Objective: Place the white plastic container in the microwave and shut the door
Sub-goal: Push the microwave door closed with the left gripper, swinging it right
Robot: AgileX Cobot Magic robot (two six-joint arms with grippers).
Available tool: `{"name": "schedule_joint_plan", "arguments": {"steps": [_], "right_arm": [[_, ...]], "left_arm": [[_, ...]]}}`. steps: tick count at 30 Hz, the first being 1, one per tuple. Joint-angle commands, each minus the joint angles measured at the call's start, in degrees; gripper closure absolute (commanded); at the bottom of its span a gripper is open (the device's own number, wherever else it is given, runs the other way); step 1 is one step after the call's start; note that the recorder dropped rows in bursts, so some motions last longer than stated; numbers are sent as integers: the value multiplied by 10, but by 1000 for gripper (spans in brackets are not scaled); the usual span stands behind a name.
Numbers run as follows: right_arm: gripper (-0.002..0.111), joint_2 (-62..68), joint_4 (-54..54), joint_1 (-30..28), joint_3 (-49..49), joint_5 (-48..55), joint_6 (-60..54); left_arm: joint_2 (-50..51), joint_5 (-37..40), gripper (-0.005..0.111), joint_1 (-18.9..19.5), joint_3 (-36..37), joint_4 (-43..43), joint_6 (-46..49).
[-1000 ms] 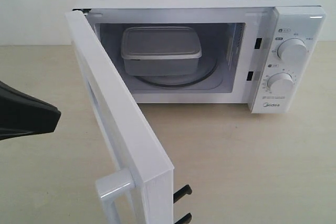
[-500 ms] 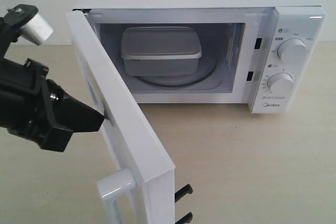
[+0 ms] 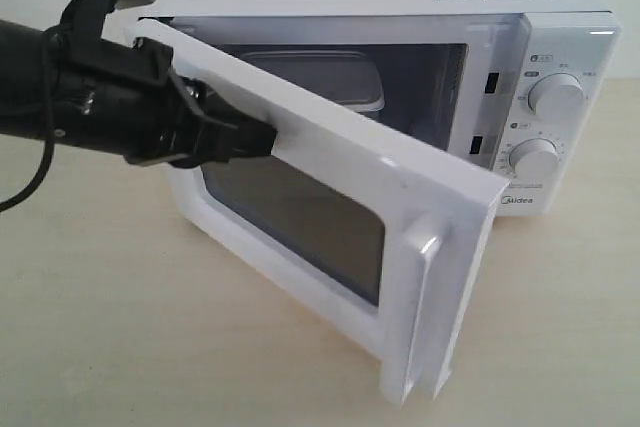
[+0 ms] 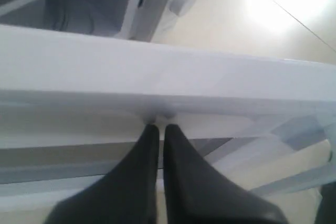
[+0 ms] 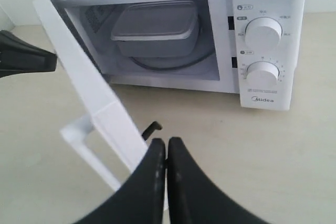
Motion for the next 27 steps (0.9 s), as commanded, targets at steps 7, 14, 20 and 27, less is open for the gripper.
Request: {"name": "schedule_joint_plan", "arguments": {"steps": [7, 14, 20, 27], "right_arm": [[107, 2, 16, 1, 80, -96, -8], [107, 2, 19, 1, 123, -136, -36], [107, 2, 166, 1, 139, -204, -163], [107, 38, 357, 1, 134, -207, -306]], "left_arm": [[88, -53, 102, -42, -89, -50, 8], [81, -57, 102, -49, -108, -40, 8], [23, 2, 102, -49, -107, -31, 4], [-63, 43, 102, -49, -106, 100, -105]]}}
